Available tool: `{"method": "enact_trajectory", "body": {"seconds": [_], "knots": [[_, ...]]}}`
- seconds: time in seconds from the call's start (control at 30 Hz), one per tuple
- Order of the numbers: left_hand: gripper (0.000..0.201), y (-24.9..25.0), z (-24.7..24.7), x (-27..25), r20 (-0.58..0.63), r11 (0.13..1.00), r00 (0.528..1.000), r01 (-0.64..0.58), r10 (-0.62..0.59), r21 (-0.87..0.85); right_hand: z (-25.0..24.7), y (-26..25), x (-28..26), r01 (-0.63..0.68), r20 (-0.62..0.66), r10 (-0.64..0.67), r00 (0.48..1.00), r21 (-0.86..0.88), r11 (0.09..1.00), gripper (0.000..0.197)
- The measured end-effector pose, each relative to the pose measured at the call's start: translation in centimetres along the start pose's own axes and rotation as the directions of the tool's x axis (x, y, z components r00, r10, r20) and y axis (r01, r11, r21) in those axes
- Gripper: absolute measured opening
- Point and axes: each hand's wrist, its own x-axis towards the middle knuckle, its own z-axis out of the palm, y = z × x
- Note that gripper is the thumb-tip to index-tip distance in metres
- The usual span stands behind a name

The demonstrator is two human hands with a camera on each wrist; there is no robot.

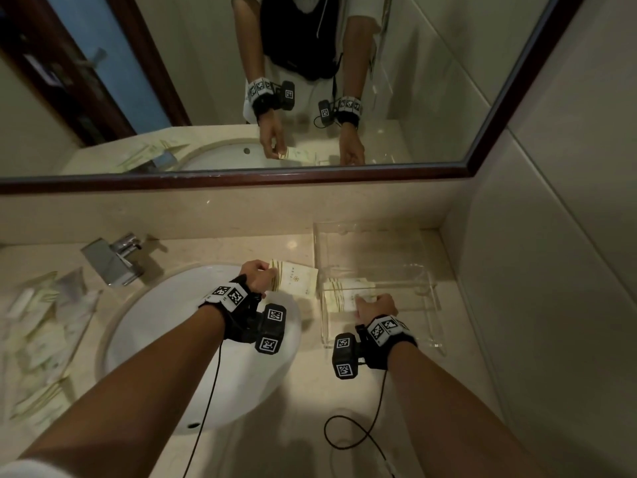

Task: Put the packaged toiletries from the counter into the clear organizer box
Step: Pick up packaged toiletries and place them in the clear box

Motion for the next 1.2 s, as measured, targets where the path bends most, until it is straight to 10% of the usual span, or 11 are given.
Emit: {"method": "enact_trajectory", "body": {"seconds": [0.43,1.2], "knots": [[0.009,0.8,2.3,-1.1,0.077,1.000,0.997,-0.017,0.016,0.020,0.2,-0.6,0.0,0.012,0.105,-0.042,0.994,0.268,0.963,0.026],[0.014,-0.4,9.6,-6.1,0.468,0.937,0.878,0.240,-0.099,-0.252,-7.3,3.6,-1.6,0.033,-0.089,-0.025,0.996,0.082,0.996,0.024]]}}
